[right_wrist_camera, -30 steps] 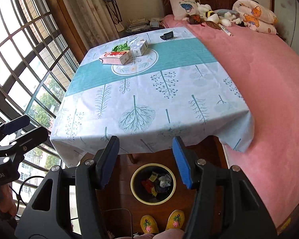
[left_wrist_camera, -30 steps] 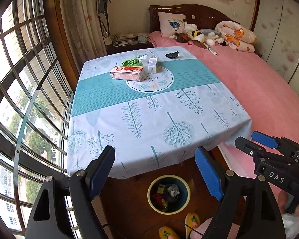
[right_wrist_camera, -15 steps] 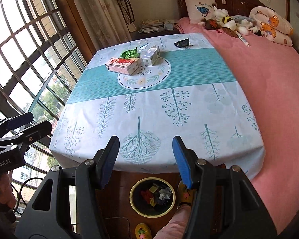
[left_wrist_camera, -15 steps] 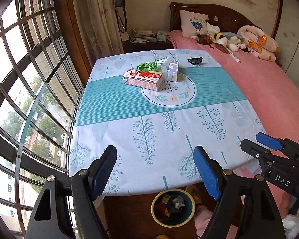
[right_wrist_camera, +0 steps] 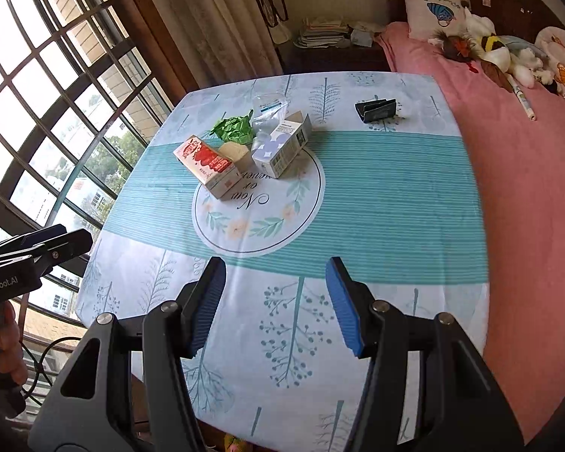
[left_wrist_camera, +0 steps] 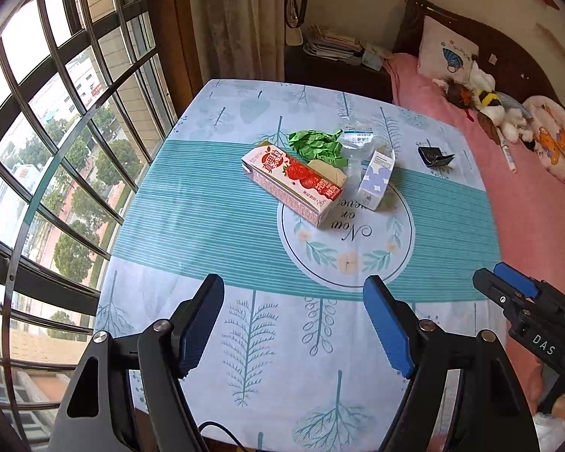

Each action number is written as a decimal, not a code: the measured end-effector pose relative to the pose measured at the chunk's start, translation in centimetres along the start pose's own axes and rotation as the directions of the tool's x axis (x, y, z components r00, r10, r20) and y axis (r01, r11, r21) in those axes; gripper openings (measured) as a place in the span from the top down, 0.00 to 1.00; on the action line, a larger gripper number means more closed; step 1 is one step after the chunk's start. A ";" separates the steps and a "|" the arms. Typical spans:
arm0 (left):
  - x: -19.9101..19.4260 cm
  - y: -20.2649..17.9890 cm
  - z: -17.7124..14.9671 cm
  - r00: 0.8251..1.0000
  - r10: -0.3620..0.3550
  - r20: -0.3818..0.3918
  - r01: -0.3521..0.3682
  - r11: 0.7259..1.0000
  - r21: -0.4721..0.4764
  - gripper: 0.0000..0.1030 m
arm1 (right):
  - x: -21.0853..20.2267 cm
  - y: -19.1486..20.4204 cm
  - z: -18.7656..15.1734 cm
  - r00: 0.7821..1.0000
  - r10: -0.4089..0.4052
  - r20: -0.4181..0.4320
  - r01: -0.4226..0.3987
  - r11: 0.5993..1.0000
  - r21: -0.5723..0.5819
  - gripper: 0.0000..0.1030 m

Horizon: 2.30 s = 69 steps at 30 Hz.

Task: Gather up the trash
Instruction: 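Grasp the white-and-blue box with the right tool while the left tool reaches the strawberry milk carton, then grasp the strawberry milk carton with the left tool and lift it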

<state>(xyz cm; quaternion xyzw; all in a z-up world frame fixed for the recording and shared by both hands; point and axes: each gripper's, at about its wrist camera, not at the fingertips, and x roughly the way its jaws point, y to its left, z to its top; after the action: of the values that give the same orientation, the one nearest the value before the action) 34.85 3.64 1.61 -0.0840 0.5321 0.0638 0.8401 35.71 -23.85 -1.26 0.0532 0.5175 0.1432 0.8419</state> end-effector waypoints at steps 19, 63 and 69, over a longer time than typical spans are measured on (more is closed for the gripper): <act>14.6 0.6 11.1 0.993 0.073 -0.092 -0.088 0.981 -0.171 0.24 | 21.3 0.4 15.3 0.984 -0.018 -0.176 0.029 0.998 0.061 0.49; 21.5 1.4 7.2 0.940 0.107 -0.325 -0.170 0.971 -0.170 0.38 | 18.7 -3.0 5.2 0.969 0.055 -0.240 -0.043 0.998 0.054 0.68; 20.6 1.7 5.5 0.949 0.072 -0.308 -0.130 0.977 -0.171 0.48 | 17.7 -2.3 4.2 0.970 0.062 -0.235 -0.051 0.997 0.053 0.70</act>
<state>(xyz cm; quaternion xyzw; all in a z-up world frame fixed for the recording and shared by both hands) 48.11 6.78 -14.85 -0.1449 0.6484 0.1437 0.7335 47.38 -20.58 -14.99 0.0699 0.6157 0.1604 0.7683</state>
